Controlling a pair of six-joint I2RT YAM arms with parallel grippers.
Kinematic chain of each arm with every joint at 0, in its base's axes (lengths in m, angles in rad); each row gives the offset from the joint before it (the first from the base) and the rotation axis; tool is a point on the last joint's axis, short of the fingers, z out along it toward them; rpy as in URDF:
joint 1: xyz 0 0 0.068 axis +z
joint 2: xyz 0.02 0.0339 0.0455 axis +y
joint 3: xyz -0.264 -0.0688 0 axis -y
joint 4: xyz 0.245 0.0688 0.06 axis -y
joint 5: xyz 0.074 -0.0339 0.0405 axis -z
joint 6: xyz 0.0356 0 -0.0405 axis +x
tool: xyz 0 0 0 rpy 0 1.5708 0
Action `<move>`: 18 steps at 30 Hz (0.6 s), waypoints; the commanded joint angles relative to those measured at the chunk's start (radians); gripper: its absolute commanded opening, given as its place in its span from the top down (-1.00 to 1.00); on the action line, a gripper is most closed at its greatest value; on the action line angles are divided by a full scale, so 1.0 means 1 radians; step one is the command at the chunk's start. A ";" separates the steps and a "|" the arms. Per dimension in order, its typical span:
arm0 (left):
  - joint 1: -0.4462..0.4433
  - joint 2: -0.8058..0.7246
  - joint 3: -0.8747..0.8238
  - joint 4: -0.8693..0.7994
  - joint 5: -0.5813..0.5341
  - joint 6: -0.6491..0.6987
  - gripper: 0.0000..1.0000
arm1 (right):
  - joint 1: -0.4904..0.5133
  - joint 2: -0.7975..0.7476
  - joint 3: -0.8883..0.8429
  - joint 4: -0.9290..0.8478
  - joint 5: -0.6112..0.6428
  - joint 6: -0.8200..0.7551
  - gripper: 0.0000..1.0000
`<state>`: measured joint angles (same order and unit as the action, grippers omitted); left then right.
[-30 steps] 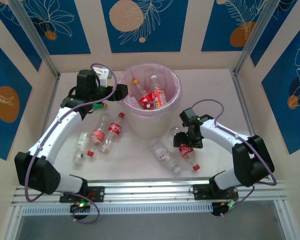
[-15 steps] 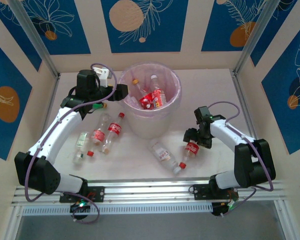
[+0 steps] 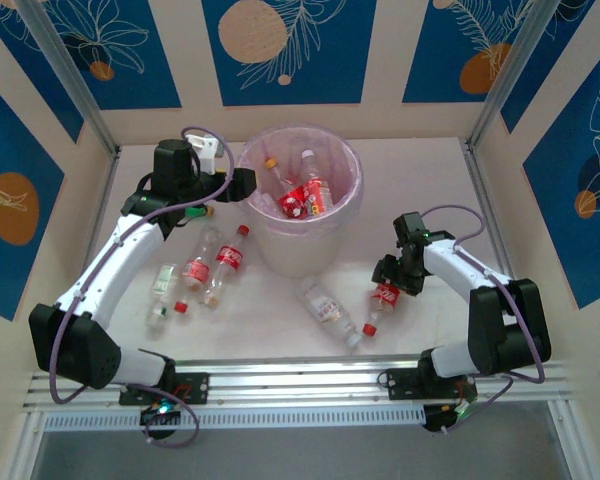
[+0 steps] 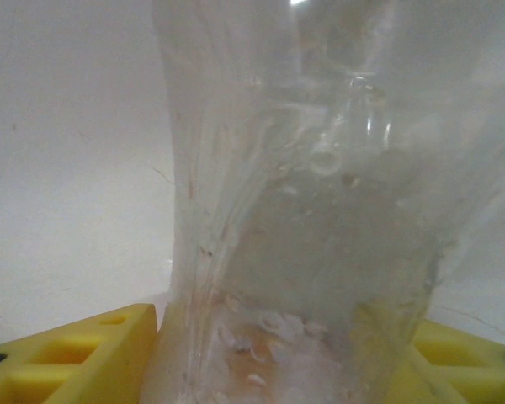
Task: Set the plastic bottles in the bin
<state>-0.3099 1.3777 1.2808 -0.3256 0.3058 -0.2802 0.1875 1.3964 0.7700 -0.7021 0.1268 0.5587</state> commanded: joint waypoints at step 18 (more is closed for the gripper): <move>-0.014 0.027 -0.038 -0.122 -0.037 0.056 -0.78 | -0.048 -0.318 0.425 -0.236 0.169 -0.209 -0.15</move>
<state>-0.3099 1.3777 1.2804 -0.3256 0.3058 -0.2802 0.1432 1.1198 1.1053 -0.8902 0.2436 0.4168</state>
